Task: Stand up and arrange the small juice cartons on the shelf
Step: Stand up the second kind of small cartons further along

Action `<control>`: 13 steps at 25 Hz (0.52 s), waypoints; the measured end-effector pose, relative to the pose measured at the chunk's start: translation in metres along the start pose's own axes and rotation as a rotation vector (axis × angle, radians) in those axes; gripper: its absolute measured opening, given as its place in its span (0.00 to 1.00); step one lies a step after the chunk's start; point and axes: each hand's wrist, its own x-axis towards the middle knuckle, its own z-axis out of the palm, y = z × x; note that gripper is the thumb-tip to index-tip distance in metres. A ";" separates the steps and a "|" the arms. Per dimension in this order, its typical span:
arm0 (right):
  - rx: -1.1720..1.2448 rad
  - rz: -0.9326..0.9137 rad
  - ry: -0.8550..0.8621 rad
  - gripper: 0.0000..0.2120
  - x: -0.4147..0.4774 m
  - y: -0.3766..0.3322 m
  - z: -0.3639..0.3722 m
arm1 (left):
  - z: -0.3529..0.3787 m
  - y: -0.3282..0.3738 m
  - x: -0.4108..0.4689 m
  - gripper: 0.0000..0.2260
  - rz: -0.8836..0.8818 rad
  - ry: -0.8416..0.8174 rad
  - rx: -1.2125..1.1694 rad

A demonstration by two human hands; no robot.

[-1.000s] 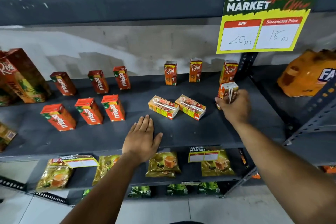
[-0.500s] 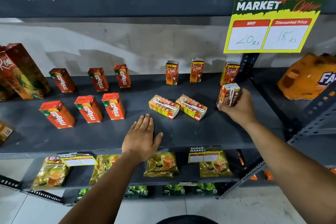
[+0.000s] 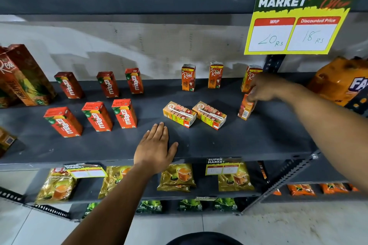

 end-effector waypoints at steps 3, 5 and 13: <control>-0.189 -0.287 -0.069 0.22 -0.002 0.002 -0.008 | -0.001 0.000 0.000 0.35 -0.002 0.003 0.005; -0.353 -0.409 -0.026 0.18 -0.006 0.007 -0.008 | 0.000 0.001 0.000 0.35 -0.004 0.006 0.009; -0.588 -0.523 0.016 0.33 -0.005 0.025 -0.005 | 0.000 0.001 -0.001 0.35 -0.001 0.009 -0.004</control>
